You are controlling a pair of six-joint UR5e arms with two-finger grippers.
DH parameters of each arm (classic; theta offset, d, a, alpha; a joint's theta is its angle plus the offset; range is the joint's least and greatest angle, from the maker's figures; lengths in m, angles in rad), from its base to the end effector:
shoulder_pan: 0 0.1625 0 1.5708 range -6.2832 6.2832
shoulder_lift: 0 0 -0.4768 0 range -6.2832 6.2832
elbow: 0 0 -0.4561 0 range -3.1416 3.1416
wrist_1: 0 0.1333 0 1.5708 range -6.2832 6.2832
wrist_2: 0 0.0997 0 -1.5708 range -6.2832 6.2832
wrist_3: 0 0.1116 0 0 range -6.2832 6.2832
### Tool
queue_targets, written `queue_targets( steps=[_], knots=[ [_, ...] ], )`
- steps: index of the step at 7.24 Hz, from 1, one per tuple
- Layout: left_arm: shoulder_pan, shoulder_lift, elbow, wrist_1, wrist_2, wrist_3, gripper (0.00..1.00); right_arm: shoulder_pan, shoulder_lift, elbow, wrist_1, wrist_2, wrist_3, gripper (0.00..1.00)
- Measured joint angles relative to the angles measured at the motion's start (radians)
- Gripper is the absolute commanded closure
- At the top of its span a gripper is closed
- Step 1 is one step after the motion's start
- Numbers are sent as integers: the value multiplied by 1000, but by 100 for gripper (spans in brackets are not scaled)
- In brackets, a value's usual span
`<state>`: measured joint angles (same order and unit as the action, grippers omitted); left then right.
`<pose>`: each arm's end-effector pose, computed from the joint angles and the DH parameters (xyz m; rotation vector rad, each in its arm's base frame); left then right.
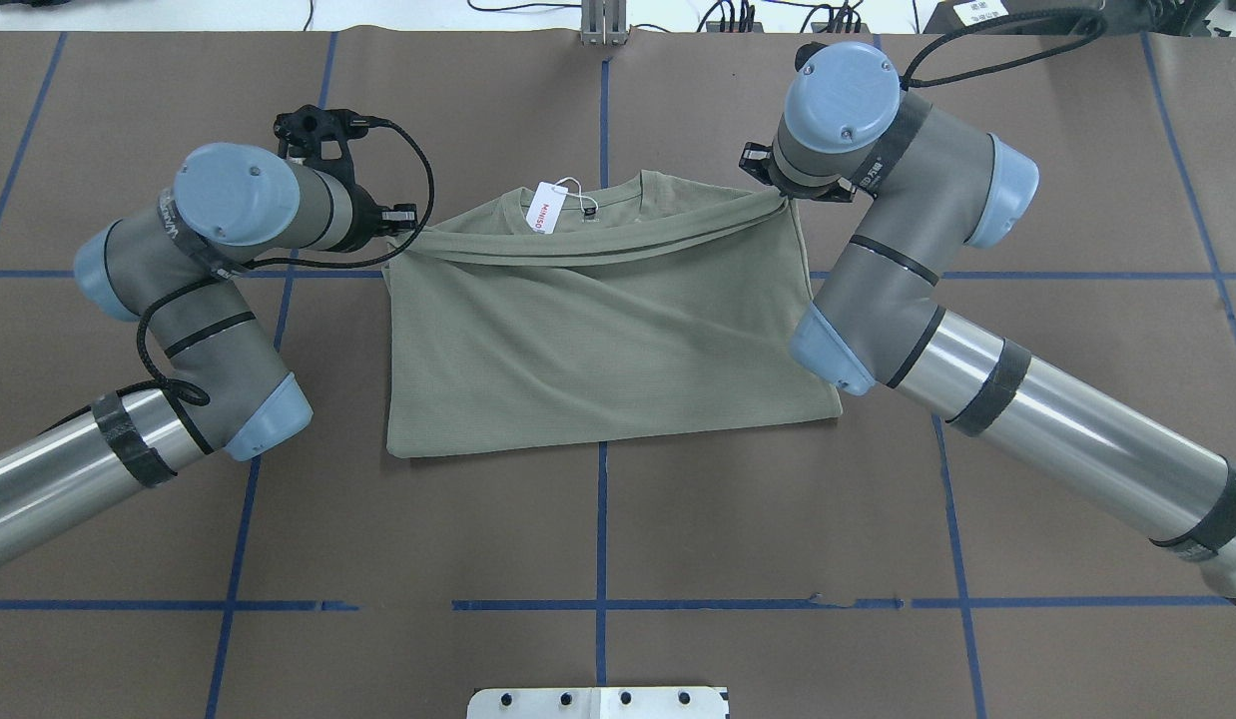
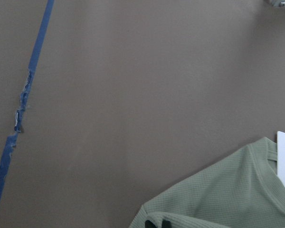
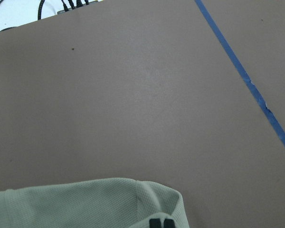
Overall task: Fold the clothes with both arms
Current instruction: 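Hold the right gripper back while the left gripper moves to the folded shirt's side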
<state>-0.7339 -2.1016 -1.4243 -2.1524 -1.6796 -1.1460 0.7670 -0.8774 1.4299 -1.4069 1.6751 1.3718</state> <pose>0.5219 -0.6339 0.3838 0.4455 0.8644 -0.2319 -0.5211 -0.6713 0.3081 0.2468 -0.6879 0.5055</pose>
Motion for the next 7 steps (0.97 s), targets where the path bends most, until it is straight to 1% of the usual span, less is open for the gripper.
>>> queue_targets(
  steps=[1,2,3,5,7],
  knots=[
    [0,-2,12,-8,2,7,100,7,3,-10,1,0,-13,100],
    [-1,-4,15,-13,2,15,30,13,4,-20,2,1,-25,35],
    [-1,-5,15,-15,2,28,0,14,5,-31,2,0,-35,0],
    [1,-1,-5,-44,-6,65,0,0,8,-35,3,-8,-46,0],
    [12,38,-88,-68,-44,74,0,-2,9,-13,5,15,-108,0]
  ],
)
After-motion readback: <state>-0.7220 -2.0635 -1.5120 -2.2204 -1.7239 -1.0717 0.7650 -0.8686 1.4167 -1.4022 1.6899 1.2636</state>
